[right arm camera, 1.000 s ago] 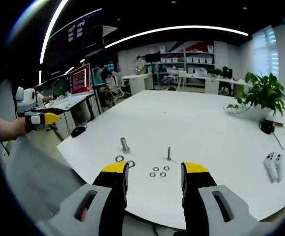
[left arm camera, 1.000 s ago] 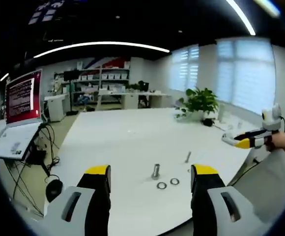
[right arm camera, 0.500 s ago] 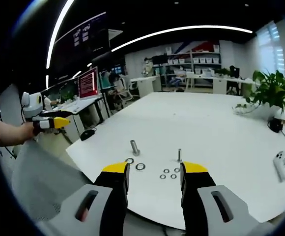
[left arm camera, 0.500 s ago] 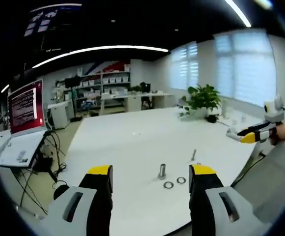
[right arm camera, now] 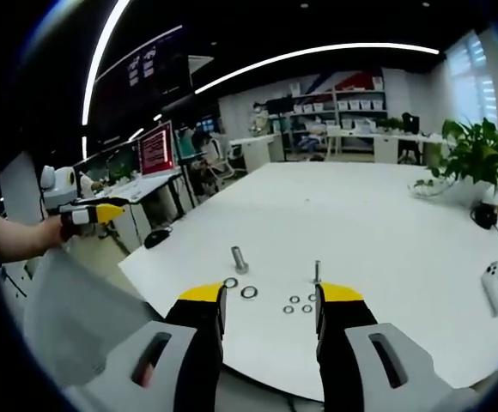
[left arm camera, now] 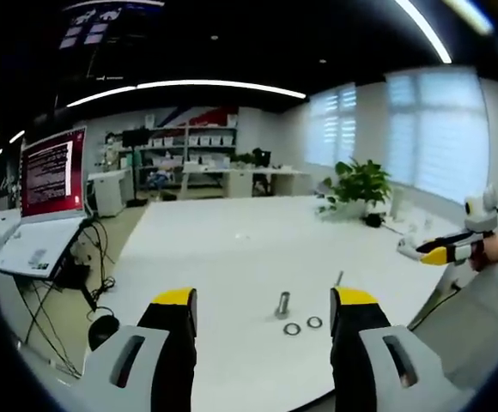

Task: Place the washer onto the threaded stud by aligning its center hole with the stud, sliding it down to the base, and recovering from edge contact or off-axis alignment until the washer reaches the visible bottom stop.

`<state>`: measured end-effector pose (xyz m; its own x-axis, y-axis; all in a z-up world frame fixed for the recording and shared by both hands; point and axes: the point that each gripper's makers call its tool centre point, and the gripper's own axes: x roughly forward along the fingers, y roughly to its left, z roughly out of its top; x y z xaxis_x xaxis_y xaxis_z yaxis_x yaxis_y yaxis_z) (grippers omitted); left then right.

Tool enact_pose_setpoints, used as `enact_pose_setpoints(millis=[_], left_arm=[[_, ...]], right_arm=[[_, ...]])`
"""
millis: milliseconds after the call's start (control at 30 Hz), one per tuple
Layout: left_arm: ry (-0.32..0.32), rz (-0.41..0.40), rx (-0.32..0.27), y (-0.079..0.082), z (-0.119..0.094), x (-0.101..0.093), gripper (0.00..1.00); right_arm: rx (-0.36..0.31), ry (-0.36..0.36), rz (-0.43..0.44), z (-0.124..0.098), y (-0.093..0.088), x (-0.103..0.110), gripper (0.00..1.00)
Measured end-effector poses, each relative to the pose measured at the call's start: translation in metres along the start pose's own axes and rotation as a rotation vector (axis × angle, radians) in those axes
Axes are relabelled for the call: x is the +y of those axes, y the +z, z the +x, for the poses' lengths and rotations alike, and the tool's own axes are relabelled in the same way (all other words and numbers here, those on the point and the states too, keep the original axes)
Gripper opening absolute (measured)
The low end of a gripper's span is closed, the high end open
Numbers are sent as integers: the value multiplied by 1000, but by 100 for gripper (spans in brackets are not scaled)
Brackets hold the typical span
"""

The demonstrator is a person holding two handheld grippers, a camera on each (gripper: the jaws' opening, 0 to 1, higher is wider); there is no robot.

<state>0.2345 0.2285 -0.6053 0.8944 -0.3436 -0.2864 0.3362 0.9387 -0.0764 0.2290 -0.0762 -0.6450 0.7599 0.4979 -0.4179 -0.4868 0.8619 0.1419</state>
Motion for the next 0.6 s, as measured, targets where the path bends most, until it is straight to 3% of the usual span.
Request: enact_pose_setpoints(millis=[300,400,600], left_arm=[[22,-54,-14,1,-2,8,61],[1,-31,3,-1,0,3,61],[-29,-26,19,-4,1,-3,60]], right_arm=[[6,-4,-11,1,-1,0,44],[-3,-23,22,-1,1,-5,44],[-2,-36,-9,-1,1,-7,44]])
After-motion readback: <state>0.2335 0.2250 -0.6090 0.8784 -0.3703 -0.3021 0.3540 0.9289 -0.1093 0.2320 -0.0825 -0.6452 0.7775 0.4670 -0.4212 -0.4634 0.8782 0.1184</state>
